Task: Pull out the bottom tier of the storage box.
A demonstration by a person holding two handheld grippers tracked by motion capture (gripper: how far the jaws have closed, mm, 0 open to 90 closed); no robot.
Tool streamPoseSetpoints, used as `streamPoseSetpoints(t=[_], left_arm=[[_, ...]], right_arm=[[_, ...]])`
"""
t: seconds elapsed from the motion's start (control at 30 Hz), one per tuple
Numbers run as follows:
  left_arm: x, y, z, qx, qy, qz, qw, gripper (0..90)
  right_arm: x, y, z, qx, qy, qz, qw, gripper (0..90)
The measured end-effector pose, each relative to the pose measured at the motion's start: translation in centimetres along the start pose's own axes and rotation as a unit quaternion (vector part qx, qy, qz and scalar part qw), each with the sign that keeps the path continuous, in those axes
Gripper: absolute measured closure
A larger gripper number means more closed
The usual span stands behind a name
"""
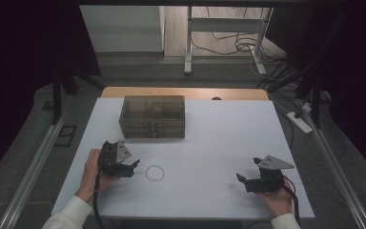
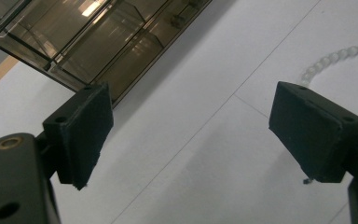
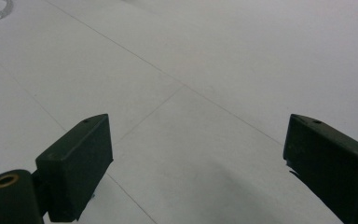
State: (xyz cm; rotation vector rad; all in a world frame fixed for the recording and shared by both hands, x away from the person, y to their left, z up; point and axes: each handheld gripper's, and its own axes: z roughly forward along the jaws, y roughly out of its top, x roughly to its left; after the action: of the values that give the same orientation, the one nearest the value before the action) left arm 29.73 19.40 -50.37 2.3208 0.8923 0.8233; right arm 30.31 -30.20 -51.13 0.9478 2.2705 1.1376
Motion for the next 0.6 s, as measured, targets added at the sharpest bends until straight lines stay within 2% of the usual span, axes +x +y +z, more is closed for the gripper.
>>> streamPoseSetpoints(t=[0.17, 0.6], left_arm=[[0.1, 0.0, 0.2, 0.001, 0.003, 0.003, 1.0000, 15.1], [0.0, 1.0, 1.1, 0.012, 0.007, 0.032, 0.9994, 16.2]], right_arm=[[0.0, 0.0, 0.0, 0.001, 0.000, 0.000, 1.0000, 7.7], [0.0, 0.0, 0.2, 0.004, -0.001, -0.001, 1.0000, 7.8]])
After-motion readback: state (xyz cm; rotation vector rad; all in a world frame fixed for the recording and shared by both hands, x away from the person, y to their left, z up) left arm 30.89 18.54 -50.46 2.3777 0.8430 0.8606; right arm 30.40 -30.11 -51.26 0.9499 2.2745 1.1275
